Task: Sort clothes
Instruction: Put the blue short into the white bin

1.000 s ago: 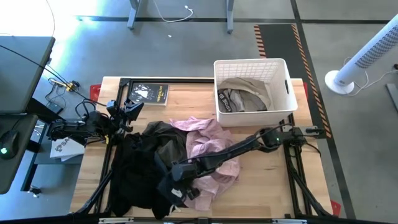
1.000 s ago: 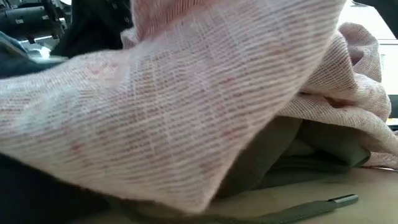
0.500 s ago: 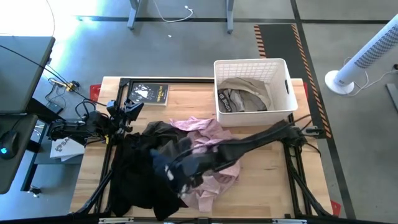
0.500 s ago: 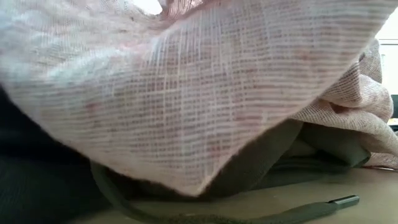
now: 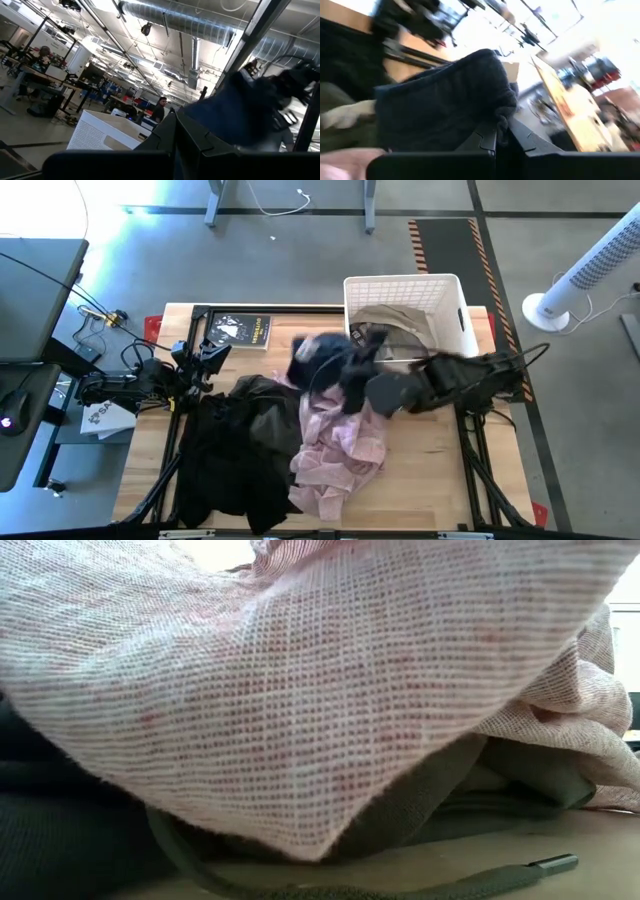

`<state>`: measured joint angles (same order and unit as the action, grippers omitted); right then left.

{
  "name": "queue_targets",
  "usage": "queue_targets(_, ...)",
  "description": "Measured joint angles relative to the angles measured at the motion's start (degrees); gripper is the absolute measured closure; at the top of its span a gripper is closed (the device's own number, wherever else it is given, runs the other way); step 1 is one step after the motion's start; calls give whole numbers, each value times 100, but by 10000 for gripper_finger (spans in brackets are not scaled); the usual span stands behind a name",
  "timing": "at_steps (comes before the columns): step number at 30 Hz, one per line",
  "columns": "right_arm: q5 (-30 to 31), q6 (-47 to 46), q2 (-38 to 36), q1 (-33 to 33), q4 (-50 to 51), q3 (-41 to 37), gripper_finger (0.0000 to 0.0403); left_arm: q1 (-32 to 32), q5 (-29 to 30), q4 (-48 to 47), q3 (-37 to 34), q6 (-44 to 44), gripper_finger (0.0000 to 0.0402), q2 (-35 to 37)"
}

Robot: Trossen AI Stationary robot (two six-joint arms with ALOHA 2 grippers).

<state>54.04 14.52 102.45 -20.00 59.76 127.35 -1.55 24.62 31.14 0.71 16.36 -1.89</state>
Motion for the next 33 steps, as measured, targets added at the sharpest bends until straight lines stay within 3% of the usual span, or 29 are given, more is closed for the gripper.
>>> queue_targets(9, 334, -1931, -579, 1256, 2827, -3, 402, -1, 1, -3, 0, 0, 394, 0)
queue_targets(11, 345, -2181, -666, 1573, 3035, -66, 402, 0, 3, -3, 0, 0, 394, 0)
queue_targets(15, 238, -1704, -1176, 2128, 2452, -830, 402, -2, 3, -5, 0, 0, 394, 0)
queue_targets(20, -263, -1682, -2031, 2910, 1747, -2492, 402, -2, 3, -8, 0, -2, 394, 0)
queue_targets(26, -1457, -1213, -3114, 3655, -544, -4758, 402, -2, 4, -14, 0, -2, 394, 0)
queue_targets(33, -2815, -1316, -3562, 4562, -2867, -6755, 401, -2, 18, -20, 0, -4, 394, 0)
